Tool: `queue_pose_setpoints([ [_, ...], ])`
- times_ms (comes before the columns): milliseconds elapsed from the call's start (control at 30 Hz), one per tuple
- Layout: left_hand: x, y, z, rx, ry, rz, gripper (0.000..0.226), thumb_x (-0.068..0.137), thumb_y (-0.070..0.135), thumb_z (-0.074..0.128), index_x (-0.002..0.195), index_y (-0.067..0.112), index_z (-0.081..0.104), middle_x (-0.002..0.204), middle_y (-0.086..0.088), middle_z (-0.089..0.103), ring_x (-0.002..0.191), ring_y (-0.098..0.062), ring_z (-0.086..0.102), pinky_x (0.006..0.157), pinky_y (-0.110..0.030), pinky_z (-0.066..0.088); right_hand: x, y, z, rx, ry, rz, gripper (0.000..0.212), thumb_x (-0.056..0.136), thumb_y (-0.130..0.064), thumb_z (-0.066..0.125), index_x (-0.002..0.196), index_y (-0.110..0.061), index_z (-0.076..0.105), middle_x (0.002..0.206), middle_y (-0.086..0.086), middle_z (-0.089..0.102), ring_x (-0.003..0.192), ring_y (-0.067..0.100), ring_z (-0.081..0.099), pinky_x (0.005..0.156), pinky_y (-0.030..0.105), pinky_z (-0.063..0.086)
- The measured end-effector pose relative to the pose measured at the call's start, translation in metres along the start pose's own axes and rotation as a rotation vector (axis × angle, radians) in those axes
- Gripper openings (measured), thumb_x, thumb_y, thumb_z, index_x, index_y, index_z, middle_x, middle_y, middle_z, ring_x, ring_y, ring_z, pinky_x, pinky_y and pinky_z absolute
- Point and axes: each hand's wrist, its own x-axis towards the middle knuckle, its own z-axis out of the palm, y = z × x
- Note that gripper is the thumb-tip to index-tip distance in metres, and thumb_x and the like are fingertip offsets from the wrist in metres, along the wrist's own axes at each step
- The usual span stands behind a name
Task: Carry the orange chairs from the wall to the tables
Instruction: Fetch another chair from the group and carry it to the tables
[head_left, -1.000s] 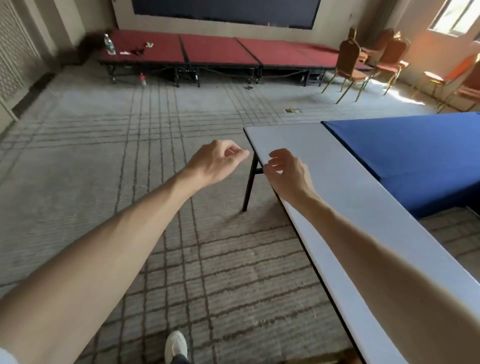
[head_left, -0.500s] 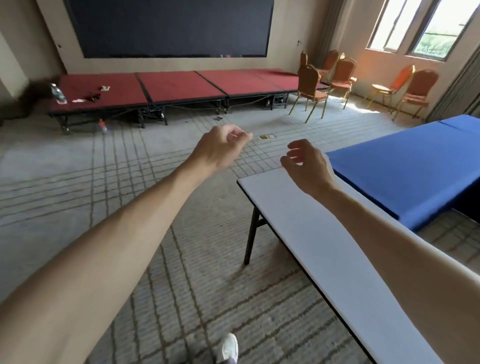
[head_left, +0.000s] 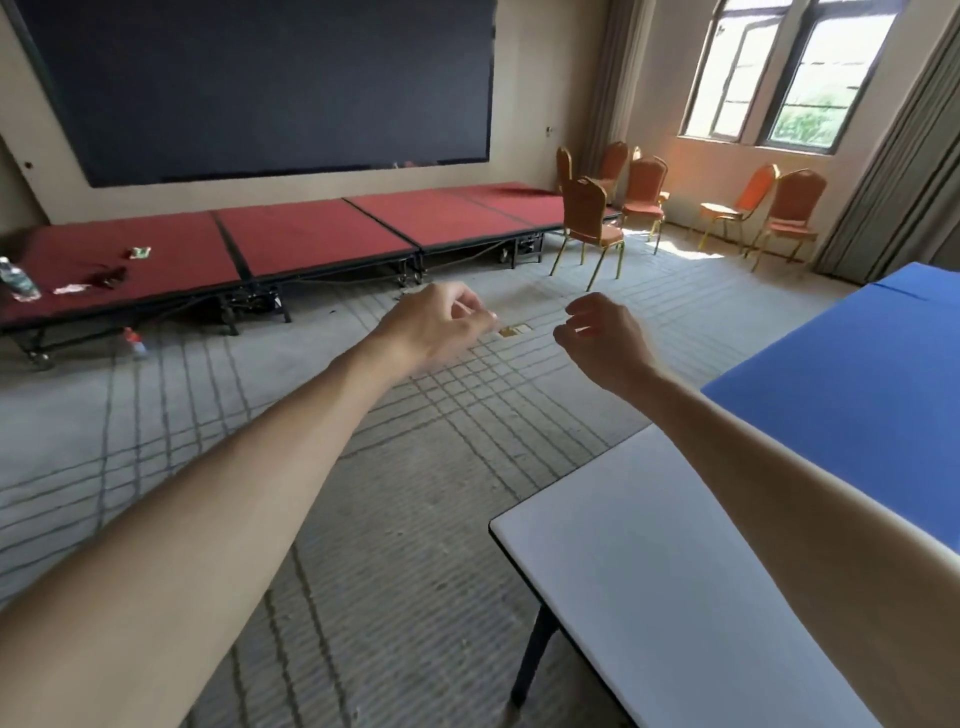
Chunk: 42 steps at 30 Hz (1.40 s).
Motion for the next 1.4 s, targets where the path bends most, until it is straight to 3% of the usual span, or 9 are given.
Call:
queue_pose_setpoints([
  [133,0.082,-0.062,-0.024,-0.017,0.002,-0.005,0.039,0.089,0.057,0.053,0.117,0.030,0.060,0.112,0.012,0.064,0.102,-0.010,0.061,0.091,-0.037,0.051,0.085,-0.007,0.048,-0.101,-0.045,-0.048,0.037,0.089,-0.032,0.065,0.123,-0.019,0.060,0.111,-0.005,0.067,0.094,0.010,0.062,0.081,0.027,0.049],
  [400,0.285,-0.220,-0.085,0.018,-0.026,-0.006,0.041,0.093,0.053,0.054,0.123,0.027,0.058,0.115,0.009,0.063,0.105,-0.014,0.058,0.083,-0.033,0.044,0.291,-0.021,0.183,-0.169,-0.038,-0.033,0.038,0.090,-0.031,0.064,0.126,-0.018,0.058,0.116,-0.001,0.066,0.100,0.014,0.062,0.088,0.033,0.052],
  [533,0.389,-0.268,-0.111,0.040,-0.099,-0.002,0.042,0.092,0.055,0.055,0.124,0.029,0.058,0.116,0.010,0.063,0.105,-0.013,0.058,0.083,-0.033,0.043,0.380,-0.028,0.231,-0.204,-0.017,0.017,0.039,0.090,-0.032,0.063,0.126,-0.020,0.057,0.115,-0.003,0.064,0.101,0.013,0.060,0.083,0.029,0.050],
  [633,0.471,-0.293,-0.122,0.056,-0.145,0.014,0.042,0.090,0.057,0.056,0.123,0.031,0.057,0.117,0.010,0.064,0.105,-0.014,0.060,0.092,-0.036,0.048,0.442,-0.028,0.259,-0.193,0.017,0.067,0.037,0.090,-0.034,0.062,0.125,-0.021,0.058,0.111,-0.006,0.065,0.097,0.012,0.060,0.076,0.025,0.043],
  [733,0.538,-0.310,-0.120,0.058,-0.188,0.066,0.043,0.090,0.056,0.057,0.124,0.030,0.057,0.118,0.009,0.064,0.103,-0.013,0.061,0.091,-0.035,0.049,0.495,-0.020,0.278,-0.207,0.038,0.090,0.036,0.091,-0.036,0.061,0.123,-0.021,0.059,0.109,-0.006,0.066,0.096,0.011,0.061,0.076,0.027,0.045],
  [1133,0.847,-0.385,-0.086,0.154,-0.301,0.159,0.045,0.091,0.056,0.058,0.128,0.030,0.055,0.122,0.007,0.062,0.110,-0.014,0.058,0.098,-0.038,0.048,0.772,0.071,0.372,-0.200,0.113,0.180,0.040,0.092,-0.036,0.060,0.128,-0.018,0.056,0.115,-0.004,0.066,0.101,0.014,0.063,0.088,0.035,0.052],
  [1300,0.989,-0.398,-0.103,0.109,-0.229,0.169,0.044,0.094,0.050,0.057,0.130,0.025,0.054,0.121,0.005,0.062,0.108,-0.015,0.058,0.086,-0.031,0.045,0.917,0.087,0.390,-0.197,0.117,0.192,0.042,0.092,-0.038,0.059,0.129,-0.020,0.054,0.119,-0.003,0.066,0.104,0.015,0.063,0.091,0.039,0.053],
  [1400,1.053,-0.416,-0.107,0.117,-0.227,0.179,0.047,0.093,0.052,0.057,0.131,0.025,0.053,0.123,0.006,0.061,0.112,-0.016,0.058,0.092,-0.034,0.046,0.977,0.096,0.406,-0.230,0.096,0.188,0.042,0.092,-0.039,0.058,0.130,-0.021,0.053,0.119,-0.004,0.066,0.106,0.015,0.062,0.091,0.041,0.053],
])
